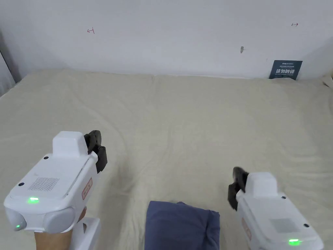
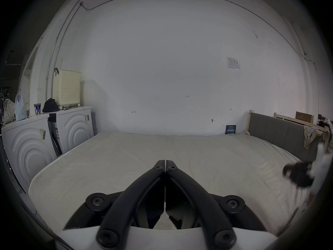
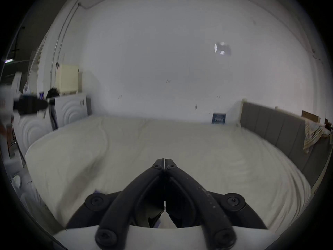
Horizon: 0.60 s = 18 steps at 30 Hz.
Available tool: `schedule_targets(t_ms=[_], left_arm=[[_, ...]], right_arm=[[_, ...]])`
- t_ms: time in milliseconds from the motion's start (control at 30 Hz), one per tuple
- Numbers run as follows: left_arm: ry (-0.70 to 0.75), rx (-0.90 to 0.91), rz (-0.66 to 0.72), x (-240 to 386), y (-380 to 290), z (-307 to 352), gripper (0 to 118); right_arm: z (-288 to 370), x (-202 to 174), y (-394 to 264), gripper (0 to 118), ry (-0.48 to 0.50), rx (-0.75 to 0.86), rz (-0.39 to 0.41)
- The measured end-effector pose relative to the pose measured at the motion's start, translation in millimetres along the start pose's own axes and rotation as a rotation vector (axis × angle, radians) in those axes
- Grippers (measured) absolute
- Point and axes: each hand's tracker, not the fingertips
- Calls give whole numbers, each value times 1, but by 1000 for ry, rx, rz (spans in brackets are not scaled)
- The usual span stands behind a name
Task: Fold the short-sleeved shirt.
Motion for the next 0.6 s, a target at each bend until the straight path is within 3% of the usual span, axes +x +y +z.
schedule_targets(t_ms=[233,400,500,600], left_arm=[[-42,-73,27,1,-18,-3,0],[-74,-139,50,4,-34,-7,0],[-113,-197,67,7,-43,-11,1],[-177,-304,118,11,-53,-22,8]], right_arm=[[-41,-37,-80,2,120,-284,48],[-63,-47,-126,1,132,-445,56],[-60,-49,-133,1,116,-400,51],[-65,-52,-123,1,114,-447,100]])
